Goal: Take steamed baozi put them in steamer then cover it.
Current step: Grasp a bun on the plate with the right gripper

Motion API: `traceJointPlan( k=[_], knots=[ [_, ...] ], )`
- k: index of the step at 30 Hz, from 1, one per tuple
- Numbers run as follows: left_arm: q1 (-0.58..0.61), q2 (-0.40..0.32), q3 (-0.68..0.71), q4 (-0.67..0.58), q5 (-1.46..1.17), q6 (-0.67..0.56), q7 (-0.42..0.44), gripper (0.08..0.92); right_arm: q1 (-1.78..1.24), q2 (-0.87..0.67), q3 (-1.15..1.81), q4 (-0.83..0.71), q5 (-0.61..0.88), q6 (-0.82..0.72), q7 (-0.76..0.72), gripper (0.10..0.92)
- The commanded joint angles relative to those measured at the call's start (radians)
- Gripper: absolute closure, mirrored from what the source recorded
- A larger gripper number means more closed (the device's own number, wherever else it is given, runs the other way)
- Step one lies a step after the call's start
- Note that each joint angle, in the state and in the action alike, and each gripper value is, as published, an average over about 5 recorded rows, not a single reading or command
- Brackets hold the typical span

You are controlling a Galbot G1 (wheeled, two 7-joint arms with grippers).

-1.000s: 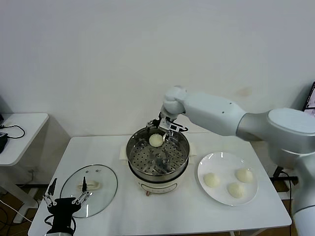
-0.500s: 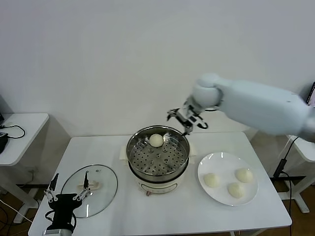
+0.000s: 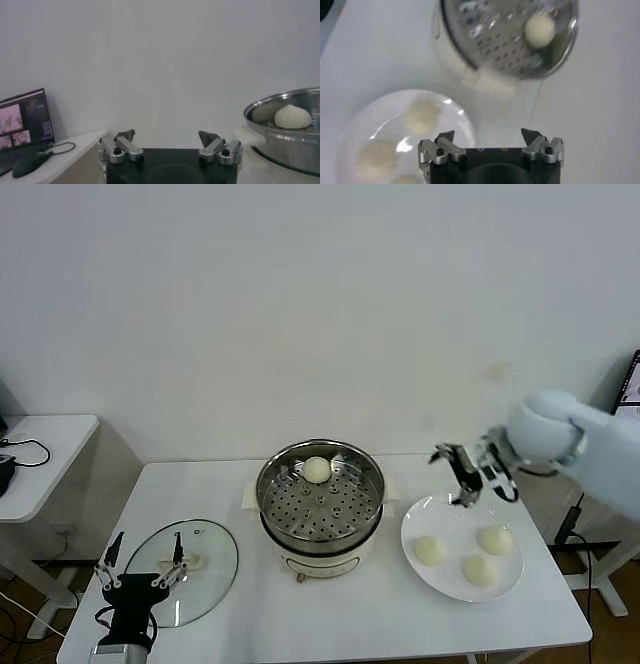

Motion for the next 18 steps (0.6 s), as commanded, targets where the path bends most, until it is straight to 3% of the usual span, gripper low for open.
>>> traceJointPlan(
  k=[1,18],
  knots=[
    [-0.007,0.0,-0.001,0.004,0.004,0.007,0.001,0.177,-0.383,-0.131,0.202,0.043,-0.103,-0.044,0.016,0.203],
    [-0.005,-0.018,-0.009,0.016,0.016,0.011,0.006,0.177,-0.459,0.125,0.241,-0.202,-0.154,-0.008,0.022,0.203]
  ],
)
